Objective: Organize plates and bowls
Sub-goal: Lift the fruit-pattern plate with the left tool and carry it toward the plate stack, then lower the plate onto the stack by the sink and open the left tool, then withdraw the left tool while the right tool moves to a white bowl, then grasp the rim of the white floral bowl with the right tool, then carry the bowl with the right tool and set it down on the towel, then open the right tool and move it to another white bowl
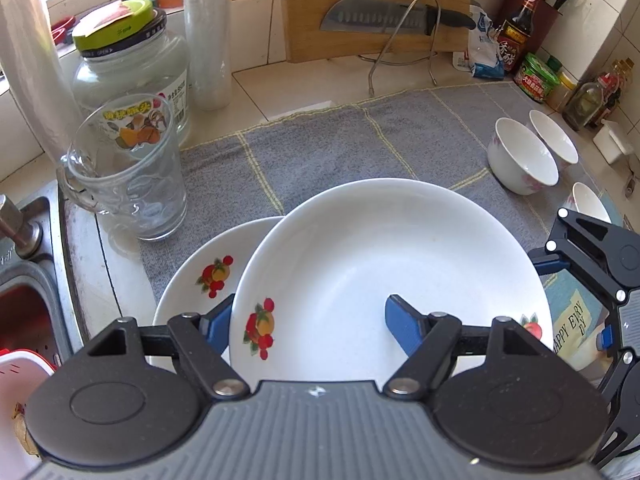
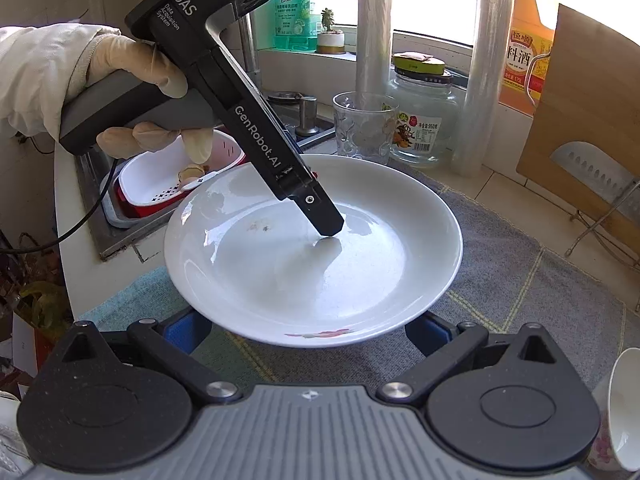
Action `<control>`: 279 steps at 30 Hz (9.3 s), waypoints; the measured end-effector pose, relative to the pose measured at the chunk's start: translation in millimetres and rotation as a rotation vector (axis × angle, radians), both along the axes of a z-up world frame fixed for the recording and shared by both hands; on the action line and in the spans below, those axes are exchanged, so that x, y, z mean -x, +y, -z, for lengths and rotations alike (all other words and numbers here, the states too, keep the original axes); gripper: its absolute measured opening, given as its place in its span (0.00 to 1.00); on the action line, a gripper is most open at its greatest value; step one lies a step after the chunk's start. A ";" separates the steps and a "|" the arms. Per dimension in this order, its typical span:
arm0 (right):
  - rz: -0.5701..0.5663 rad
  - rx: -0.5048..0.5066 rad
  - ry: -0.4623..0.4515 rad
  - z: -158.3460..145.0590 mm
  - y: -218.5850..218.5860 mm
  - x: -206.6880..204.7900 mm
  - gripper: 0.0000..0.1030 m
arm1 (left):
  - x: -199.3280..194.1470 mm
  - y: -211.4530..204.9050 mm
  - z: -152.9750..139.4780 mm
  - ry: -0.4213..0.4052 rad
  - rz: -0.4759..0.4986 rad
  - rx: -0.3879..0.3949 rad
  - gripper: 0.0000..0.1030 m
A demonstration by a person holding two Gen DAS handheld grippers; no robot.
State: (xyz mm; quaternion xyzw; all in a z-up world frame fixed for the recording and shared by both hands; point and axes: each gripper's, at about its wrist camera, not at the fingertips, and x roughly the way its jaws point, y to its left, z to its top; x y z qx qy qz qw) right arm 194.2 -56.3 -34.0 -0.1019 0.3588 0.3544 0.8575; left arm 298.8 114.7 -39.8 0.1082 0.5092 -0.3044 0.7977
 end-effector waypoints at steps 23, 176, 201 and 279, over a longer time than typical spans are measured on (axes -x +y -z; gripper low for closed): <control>-0.023 0.042 0.011 5.0 13.2 -1.5 1.00 | -2.6 13.6 16.3 0.043 -0.033 0.008 0.74; 0.197 -0.058 0.253 14.0 -257.7 -114.2 0.82 | 71.5 -273.6 39.0 -0.364 0.298 0.085 0.75; 0.066 -0.082 0.238 -10.6 -178.4 -42.9 0.82 | 155.9 -200.5 12.1 -0.345 0.175 0.067 0.75; 0.597 0.019 -0.040 -30.8 -236.6 94.0 1.00 | 227.7 -211.1 -12.0 -0.415 0.474 0.209 0.99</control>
